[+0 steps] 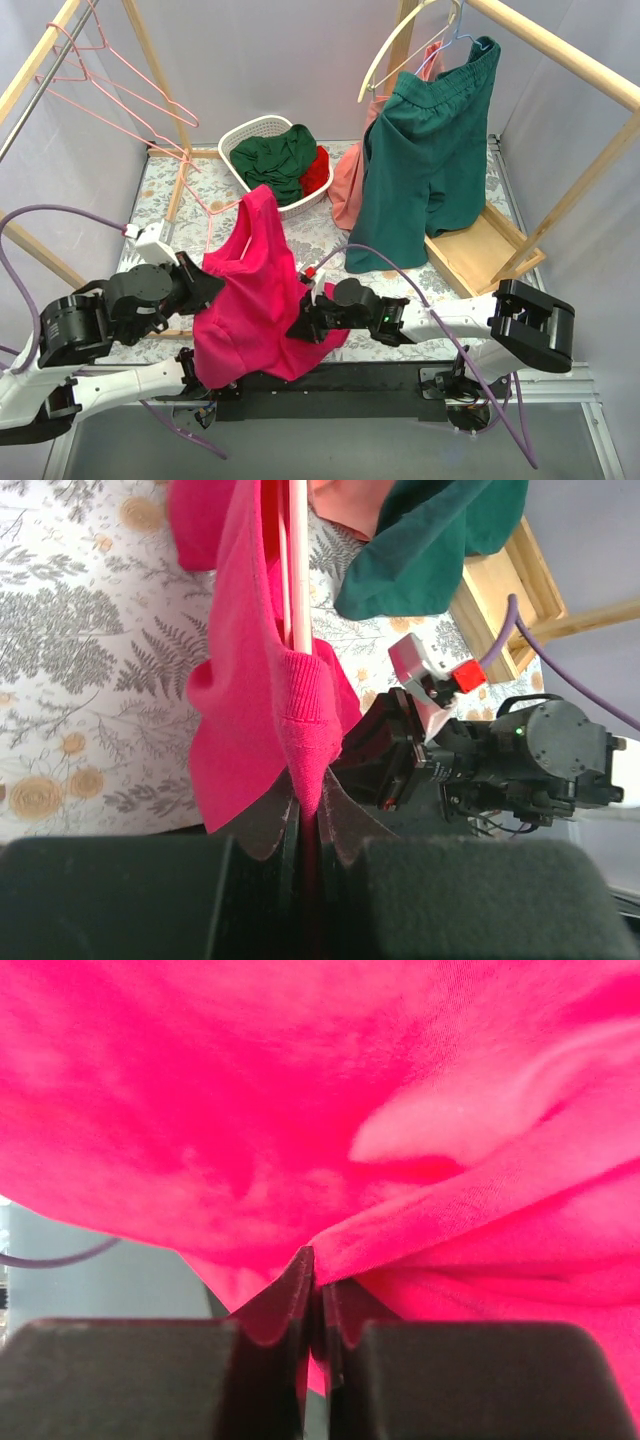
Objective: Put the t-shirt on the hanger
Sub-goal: Place the T-shirt on the hanger, then place the hanger at the clothesline.
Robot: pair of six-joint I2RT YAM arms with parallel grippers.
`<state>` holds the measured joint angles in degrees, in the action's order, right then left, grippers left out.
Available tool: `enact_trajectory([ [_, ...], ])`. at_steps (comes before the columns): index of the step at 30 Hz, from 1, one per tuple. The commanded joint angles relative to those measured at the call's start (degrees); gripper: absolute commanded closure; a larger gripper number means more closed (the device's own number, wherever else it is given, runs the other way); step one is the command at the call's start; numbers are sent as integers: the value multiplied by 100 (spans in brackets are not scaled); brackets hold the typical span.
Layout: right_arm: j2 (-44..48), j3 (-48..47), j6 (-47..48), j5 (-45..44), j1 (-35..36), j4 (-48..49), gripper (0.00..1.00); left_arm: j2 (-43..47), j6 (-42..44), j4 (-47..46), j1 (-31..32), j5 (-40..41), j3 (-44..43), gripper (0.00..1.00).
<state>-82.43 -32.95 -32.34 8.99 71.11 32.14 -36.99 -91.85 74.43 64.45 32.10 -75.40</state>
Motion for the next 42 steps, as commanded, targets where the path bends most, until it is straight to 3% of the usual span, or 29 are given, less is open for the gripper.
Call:
enact_trajectory([
  [1, -62, -711, 210, -179, 218, -542, 89, 332, -342, 511, -46, 201, -318, 100],
  [8, -282, -1861, 579, -266, 245, -1411, 92, 694, -281, 520, -520, 367, -353, 100],
  [14, -914, -3005, 852, -91, 237, -2219, 92, 79, 141, 528, -1424, 1262, -449, 100],
  [18, -1353, -3805, 992, 93, 149, -2633, 94, -422, 168, 511, -1628, 1799, -537, 100],
  [30, -2074, -4439, 615, 1507, -1107, -2774, 94, -1651, 386, 511, -1944, 3311, -1460, 100],
  [42, -3164, -5739, 606, 2466, -1275, -3513, 93, -2286, 967, 511, -2674, 4225, -2313, 100],
])
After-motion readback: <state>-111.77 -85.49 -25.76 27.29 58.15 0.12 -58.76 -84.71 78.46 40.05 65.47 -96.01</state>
